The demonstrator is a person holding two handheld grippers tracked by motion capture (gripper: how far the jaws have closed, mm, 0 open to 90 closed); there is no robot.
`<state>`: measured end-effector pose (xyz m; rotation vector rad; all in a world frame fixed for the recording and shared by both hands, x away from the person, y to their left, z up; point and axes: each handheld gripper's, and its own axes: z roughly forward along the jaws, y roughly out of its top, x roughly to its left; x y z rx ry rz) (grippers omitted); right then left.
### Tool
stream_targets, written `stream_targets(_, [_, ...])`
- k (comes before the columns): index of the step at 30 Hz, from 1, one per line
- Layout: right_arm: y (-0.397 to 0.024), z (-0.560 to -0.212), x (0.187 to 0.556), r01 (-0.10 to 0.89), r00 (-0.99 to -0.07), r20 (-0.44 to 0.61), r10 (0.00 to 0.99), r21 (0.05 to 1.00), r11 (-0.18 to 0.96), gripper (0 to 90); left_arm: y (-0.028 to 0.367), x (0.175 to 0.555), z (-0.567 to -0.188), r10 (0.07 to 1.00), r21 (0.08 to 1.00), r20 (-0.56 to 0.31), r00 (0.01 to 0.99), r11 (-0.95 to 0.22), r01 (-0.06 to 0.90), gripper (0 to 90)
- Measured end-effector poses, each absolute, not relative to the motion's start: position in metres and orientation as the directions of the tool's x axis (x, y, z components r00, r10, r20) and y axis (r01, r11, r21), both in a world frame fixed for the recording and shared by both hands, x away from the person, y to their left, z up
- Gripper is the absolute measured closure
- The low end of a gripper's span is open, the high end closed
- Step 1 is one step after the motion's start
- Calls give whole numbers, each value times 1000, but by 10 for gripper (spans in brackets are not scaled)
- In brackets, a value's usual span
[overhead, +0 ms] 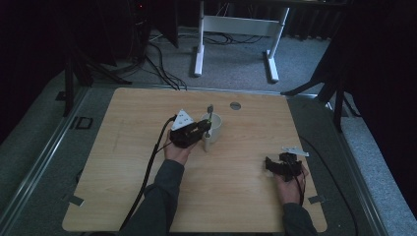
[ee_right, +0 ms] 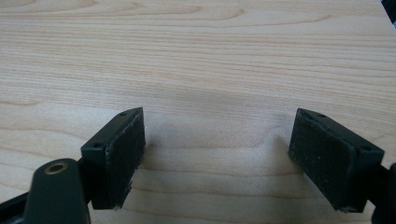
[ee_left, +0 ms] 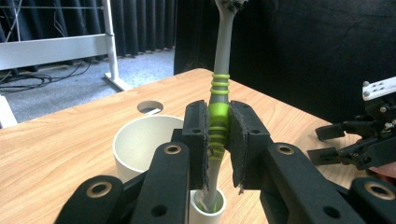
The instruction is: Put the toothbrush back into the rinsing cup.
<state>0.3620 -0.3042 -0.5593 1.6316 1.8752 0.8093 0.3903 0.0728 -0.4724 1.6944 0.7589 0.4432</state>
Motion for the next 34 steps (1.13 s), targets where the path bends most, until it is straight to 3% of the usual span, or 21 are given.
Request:
stream_targets(5, [-304,-559,362,679,-138,-1,990,728,95,181,73,389,-475,697,954,-83,712,-151,259,749])
stream_targets(8, [-304,-559,362,679,-139,-1,990,728,96,181,71,389,-477,724,936,-69,686,-191,296,525])
stream_targets(14, [-304,-559,362,679,-139,-1,990,728,96,181,74,385,-481,730,920,-53,682,-230,318,369])
stream_targets(34, [-304,-559,362,679,-139,0,990,728,96,181,108,369,-499,787,880,-39,616,-265,395,354])
